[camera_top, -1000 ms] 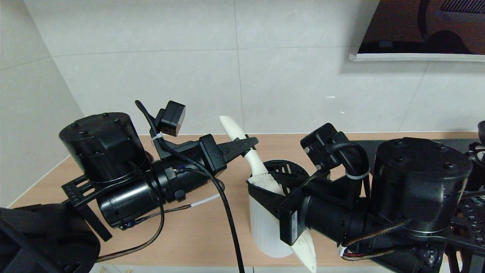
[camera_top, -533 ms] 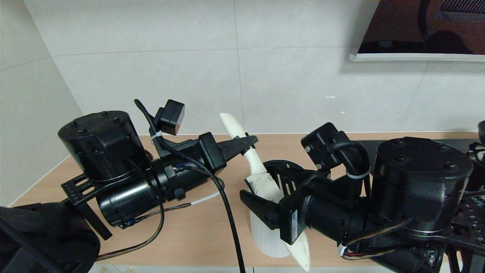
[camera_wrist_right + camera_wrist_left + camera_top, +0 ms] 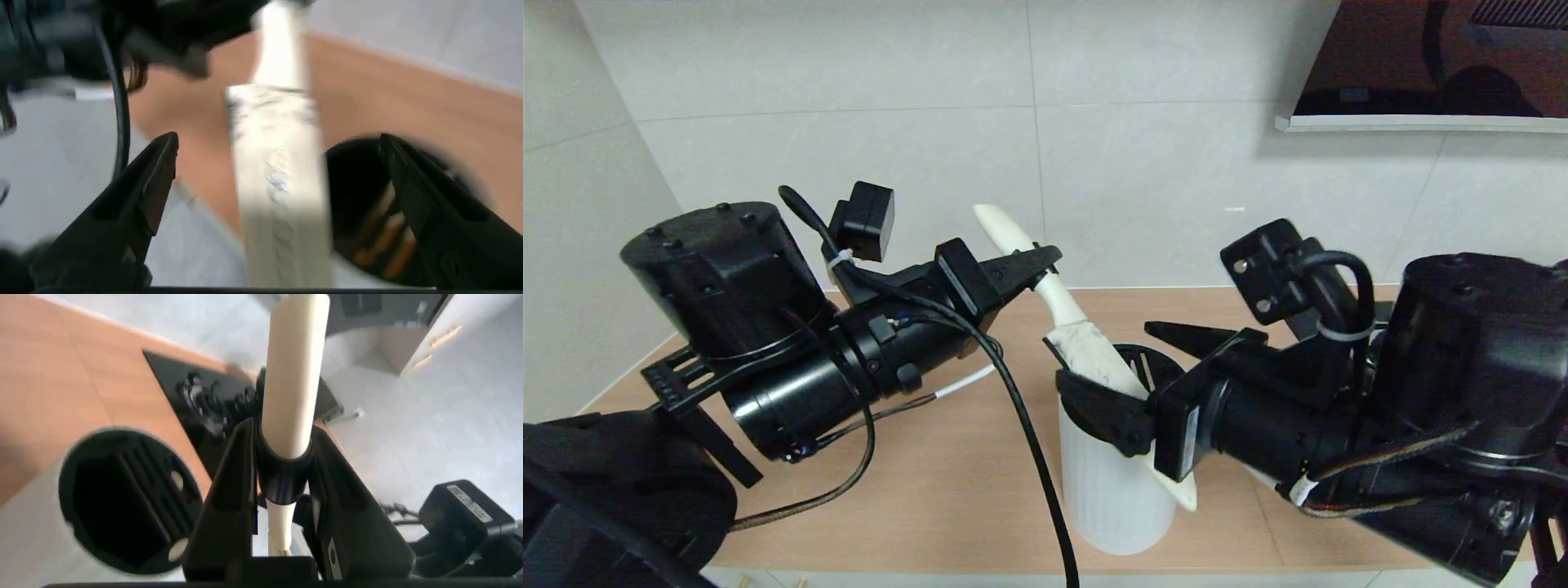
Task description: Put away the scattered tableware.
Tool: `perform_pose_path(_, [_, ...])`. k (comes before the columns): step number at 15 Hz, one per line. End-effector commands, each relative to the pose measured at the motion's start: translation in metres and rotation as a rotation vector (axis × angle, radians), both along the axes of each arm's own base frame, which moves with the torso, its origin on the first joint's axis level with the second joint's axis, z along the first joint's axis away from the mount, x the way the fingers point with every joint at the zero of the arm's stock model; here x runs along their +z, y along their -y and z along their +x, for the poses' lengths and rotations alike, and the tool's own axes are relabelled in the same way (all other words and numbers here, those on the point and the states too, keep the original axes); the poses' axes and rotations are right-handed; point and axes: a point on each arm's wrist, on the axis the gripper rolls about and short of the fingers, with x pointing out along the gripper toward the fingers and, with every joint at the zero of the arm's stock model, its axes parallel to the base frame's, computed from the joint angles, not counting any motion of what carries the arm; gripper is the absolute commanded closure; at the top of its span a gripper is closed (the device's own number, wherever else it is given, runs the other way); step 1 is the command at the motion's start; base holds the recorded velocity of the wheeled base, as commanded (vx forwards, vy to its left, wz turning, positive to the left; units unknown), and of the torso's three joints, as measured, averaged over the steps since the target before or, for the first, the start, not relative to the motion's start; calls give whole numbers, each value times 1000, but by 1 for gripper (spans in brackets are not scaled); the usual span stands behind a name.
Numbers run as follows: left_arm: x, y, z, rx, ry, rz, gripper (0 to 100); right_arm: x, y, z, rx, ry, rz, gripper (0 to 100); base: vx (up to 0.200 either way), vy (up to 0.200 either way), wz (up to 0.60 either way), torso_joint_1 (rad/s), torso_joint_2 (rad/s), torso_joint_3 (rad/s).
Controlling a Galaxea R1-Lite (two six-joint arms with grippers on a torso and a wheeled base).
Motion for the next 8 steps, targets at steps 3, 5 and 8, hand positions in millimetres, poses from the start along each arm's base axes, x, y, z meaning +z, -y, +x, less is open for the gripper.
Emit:
perform_pose_path(3, [28, -12, 8, 170, -34, 8, 100, 29, 30, 20, -121, 64, 82, 0, 0, 0, 0, 0, 0, 0])
perform_pose_path(5, [49, -15, 5, 263, -40, 23, 100, 34, 38, 30, -165, 76, 92, 0, 0, 0, 0, 0, 0, 0])
perform_pose_path(8, [67, 0, -8, 329, 5, 152, 100, 33, 41, 36, -186, 76, 90, 0, 0, 0, 0, 0, 0, 0])
